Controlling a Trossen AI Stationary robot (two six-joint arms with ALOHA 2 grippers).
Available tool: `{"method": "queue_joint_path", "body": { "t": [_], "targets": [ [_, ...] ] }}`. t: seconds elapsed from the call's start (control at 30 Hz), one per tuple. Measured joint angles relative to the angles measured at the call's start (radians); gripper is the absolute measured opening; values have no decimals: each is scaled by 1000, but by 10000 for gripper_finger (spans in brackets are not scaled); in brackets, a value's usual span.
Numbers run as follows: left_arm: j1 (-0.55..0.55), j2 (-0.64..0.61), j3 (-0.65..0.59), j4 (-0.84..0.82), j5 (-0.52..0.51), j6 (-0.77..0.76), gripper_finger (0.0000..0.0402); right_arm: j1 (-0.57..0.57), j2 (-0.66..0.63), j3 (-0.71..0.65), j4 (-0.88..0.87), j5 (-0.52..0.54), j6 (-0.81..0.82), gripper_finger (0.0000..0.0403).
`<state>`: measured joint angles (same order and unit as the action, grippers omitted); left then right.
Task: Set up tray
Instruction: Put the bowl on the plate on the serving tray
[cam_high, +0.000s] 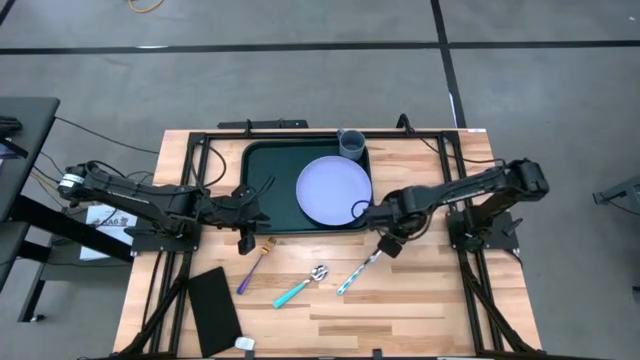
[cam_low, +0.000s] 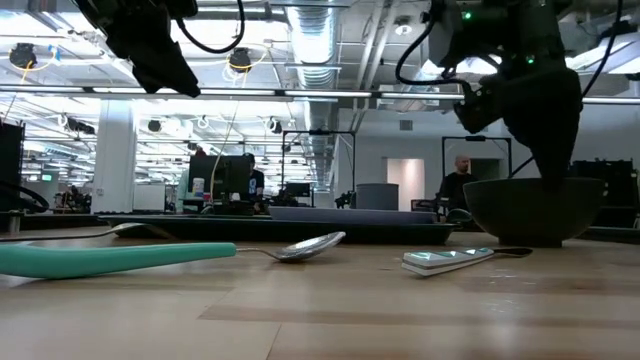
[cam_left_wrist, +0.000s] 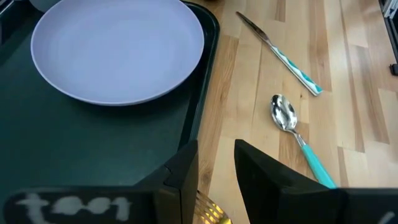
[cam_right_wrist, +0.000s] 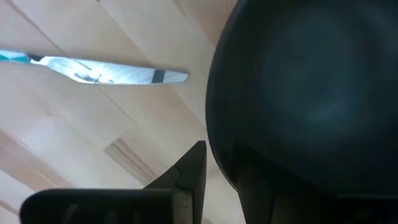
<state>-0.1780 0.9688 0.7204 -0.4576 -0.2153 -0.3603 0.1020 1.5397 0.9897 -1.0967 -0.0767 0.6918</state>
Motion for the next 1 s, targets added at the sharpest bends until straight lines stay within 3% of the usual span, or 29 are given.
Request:
{"method": "queue_joint_path", "body": {
  "t": [0.27, 0.43, 0.6, 0.83, 1.0],
  "targets": [
    [0, 0, 0, 0, 0, 0, 91, 0, -16, 2, -9, -6, 5, 9],
    [3, 0, 0, 2, 0, 0, 91, 0, -21, 55, -34, 16, 56, 7],
    [5, 0, 0, 3, -3, 5, 91, 0, -14, 203, -42, 83, 39, 5],
    [5, 0, 0, 3, -6, 28, 91, -15, 29, 469, -75, 138, -287, 3],
    [5, 0, 0, 3, -8, 44, 91, -75, 159, 653, -132, 130, -527, 3]
  ]
}}
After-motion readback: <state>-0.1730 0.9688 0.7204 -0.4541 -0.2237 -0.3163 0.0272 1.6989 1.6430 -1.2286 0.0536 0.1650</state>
